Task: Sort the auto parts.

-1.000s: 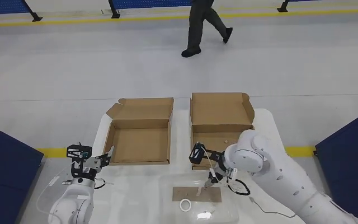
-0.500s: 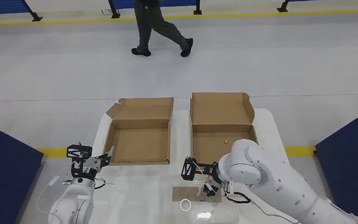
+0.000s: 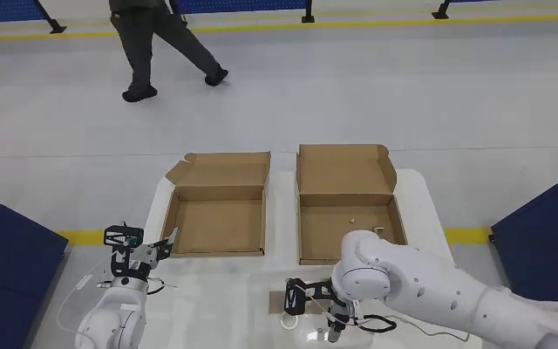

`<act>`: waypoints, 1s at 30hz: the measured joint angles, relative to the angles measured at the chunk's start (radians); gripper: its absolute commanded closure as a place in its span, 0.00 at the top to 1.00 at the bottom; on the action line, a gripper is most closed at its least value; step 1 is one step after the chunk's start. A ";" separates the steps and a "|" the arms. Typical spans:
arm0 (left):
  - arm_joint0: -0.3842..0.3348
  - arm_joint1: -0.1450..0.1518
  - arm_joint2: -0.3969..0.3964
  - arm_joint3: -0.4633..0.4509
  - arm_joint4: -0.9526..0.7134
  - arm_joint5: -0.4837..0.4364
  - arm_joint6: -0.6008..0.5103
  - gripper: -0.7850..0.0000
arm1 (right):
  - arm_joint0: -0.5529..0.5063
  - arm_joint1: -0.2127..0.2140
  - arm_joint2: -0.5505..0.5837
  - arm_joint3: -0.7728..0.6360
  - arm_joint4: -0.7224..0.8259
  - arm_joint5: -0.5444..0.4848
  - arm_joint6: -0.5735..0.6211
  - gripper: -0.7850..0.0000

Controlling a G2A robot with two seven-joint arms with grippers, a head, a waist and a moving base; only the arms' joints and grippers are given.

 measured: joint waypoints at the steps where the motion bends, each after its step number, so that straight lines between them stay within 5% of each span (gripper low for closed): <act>1: 0.000 0.000 0.000 0.000 0.000 0.000 0.000 1.00 | 0.000 0.000 0.000 0.000 0.000 0.000 0.000 1.00; 30: 0.000 0.000 0.000 0.000 0.000 0.000 0.000 1.00 | -0.032 -0.092 -0.097 0.082 -0.199 0.029 -0.065 1.00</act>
